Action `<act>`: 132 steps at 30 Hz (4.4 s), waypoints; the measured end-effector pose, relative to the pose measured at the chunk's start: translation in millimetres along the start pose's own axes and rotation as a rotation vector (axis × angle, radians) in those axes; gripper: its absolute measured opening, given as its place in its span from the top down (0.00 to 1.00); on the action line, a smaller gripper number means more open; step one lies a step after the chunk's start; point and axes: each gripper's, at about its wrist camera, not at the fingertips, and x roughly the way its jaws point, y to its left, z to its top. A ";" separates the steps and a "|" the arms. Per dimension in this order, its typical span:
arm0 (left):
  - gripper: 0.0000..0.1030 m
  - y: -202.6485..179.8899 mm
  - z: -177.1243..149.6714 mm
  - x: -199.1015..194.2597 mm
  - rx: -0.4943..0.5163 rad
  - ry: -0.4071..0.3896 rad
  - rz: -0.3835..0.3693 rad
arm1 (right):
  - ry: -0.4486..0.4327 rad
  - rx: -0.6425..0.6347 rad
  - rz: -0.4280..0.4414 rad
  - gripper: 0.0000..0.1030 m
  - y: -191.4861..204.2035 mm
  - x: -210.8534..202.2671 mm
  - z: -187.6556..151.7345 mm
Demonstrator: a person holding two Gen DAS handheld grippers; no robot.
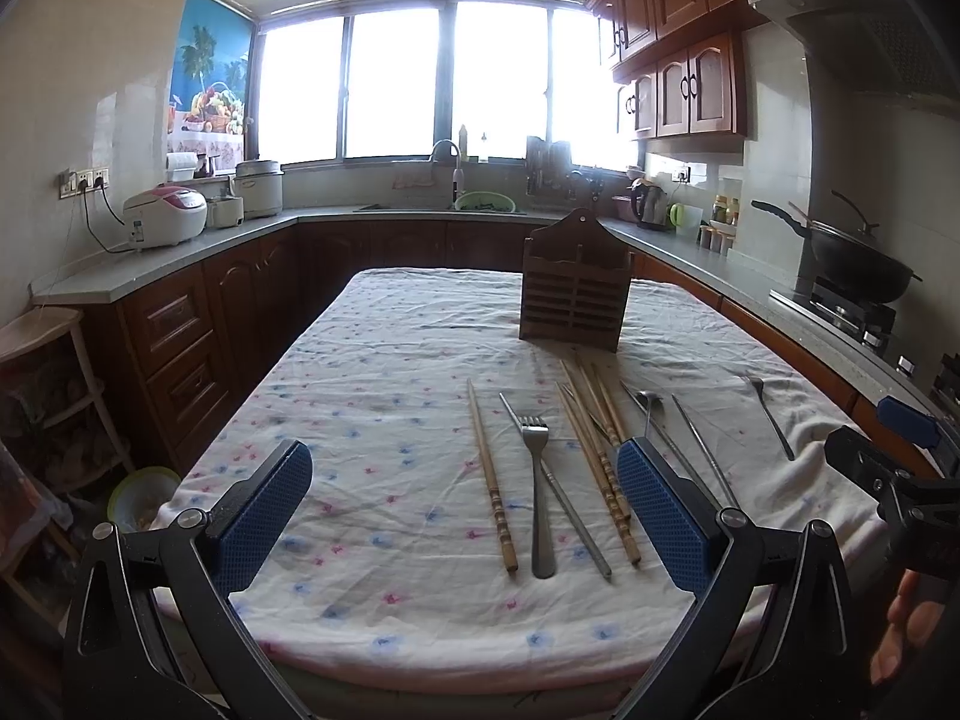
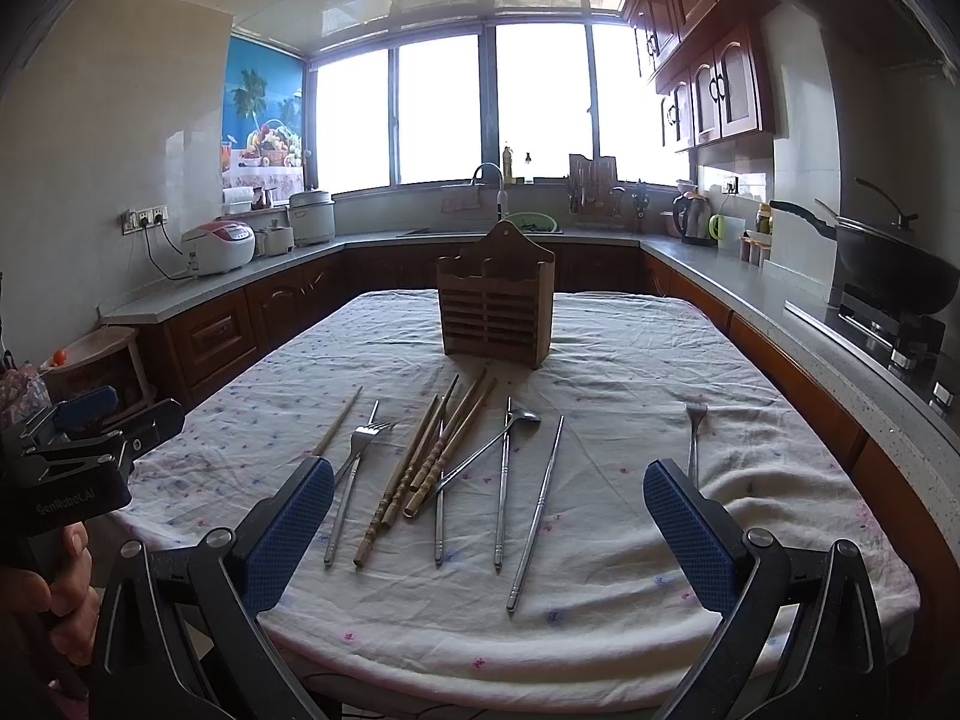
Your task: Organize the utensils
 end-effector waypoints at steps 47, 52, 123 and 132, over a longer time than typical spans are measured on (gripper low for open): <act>0.04 24.6 39.9 139.7 -0.026 0.293 -0.015 | 0.164 0.135 0.059 0.25 -48.5 96.5 37.7; 0.15 25.3 40.2 179.6 -0.037 0.378 -0.022 | 0.276 0.180 0.081 0.50 -59.2 143.6 37.0; 0.96 31.1 210.6 173.0 -0.133 0.105 -0.285 | 0.021 0.188 0.133 0.97 -80.6 148.5 202.1; 0.96 15.6 278.6 198.7 -0.153 -0.052 -0.293 | -0.133 0.250 0.113 0.97 -93.1 171.1 260.9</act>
